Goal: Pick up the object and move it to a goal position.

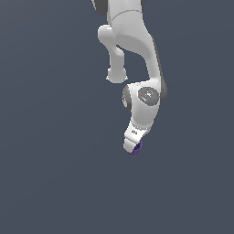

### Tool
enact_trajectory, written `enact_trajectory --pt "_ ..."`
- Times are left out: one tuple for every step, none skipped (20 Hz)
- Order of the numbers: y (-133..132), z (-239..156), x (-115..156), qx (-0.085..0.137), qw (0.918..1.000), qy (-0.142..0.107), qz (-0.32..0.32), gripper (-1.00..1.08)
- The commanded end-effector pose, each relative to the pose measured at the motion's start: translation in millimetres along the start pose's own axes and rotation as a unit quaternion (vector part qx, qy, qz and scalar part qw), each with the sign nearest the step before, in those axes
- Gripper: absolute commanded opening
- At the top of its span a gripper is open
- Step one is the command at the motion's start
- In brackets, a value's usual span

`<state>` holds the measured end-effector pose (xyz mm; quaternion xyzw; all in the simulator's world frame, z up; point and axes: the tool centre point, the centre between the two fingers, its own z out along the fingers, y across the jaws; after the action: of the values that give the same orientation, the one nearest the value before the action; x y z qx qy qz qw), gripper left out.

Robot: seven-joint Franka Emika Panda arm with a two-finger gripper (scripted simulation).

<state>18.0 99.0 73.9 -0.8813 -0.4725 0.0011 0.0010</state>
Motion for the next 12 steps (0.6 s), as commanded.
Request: enact_trajectory --pt "-2.1 -6.0 -4.2 -0.001 1.0000 0.001 0.000 -1.00" --pt "-3.5 -8.4 -6.7 -0.001 1.0000 0.000 0.000 -1.00" --pt "-5.2 -11.2 -9.4 -0.001 1.0000 0.000 0.000 -1.00" --pt "-7.0 -14.4 -12.4 -0.001 1.0000 0.000 0.000 -1.00" --pt "-9.1 -17.8 -15.7 -0.001 1.0000 0.000 0.000 -1.00" --pt "-11.2 -21.6 -19.3 -0.001 1.0000 0.000 0.000 -1.00" --pt "-13.5 -25.5 -23.2 -0.001 1.0000 0.000 0.000 -1.00" --pt "-16.1 -29.8 -27.4 -0.001 1.0000 0.000 0.000 -1.00" --pt "-18.8 -34.5 -31.9 -0.001 1.0000 0.000 0.000 -1.00" --pt "-21.6 -39.5 -36.6 -0.001 1.0000 0.000 0.000 -1.00" --pt "-24.6 -44.6 -41.6 -0.001 1.0000 0.000 0.000 -1.00" --pt "-27.6 -50.1 -46.7 -0.001 1.0000 0.000 0.000 -1.00"
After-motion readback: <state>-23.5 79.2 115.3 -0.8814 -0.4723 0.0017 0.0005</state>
